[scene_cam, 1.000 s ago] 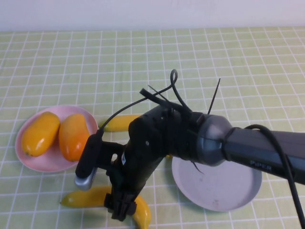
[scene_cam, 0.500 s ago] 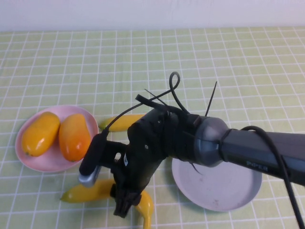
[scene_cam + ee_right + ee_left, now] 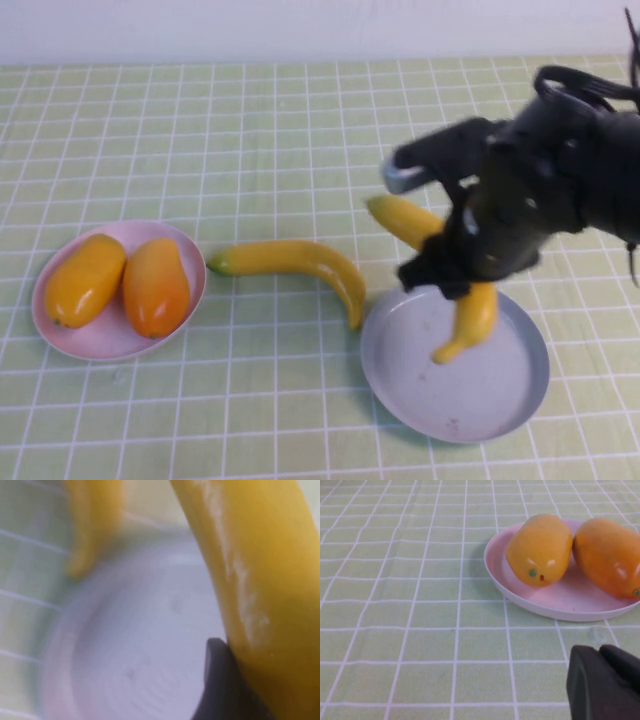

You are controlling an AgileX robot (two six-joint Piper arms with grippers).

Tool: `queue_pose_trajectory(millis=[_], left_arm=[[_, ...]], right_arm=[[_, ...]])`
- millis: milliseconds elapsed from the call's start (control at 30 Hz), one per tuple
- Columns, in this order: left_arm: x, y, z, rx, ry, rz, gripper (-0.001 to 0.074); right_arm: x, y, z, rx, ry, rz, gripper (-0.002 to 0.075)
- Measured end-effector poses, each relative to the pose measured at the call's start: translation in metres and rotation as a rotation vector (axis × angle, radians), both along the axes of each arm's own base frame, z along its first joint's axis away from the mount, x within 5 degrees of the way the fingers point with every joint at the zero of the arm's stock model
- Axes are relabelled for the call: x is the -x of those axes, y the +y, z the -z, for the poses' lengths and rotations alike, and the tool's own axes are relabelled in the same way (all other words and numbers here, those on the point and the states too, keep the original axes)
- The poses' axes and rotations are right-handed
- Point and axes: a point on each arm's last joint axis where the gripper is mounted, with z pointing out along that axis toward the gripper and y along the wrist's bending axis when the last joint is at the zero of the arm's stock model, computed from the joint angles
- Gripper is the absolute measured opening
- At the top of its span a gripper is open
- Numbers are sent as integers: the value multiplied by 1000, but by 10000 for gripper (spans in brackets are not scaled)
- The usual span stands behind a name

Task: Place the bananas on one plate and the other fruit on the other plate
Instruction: Put another type of fruit in the right plate

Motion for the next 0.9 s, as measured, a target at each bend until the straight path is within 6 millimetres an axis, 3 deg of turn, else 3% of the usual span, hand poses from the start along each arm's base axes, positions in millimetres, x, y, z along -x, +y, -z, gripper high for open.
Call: queue_pose_trajectory(millis=[133, 267, 467, 800, 900], left_arm=[[0, 0, 0, 0, 0, 0, 0], [0, 0, 0, 0, 0, 0, 0], [0, 0, 0, 0, 0, 0, 0], [0, 0, 0, 0, 0, 0, 0], [0, 0, 0, 0, 0, 0, -1]], right_arm=[[3, -31, 33, 22, 99, 96, 320], [4, -47, 56, -7, 133, 140, 320], [0, -54, 63, -51, 135, 181, 320], [1, -49, 76, -92, 203, 206, 320], [2, -49, 76, -93, 218, 212, 370]])
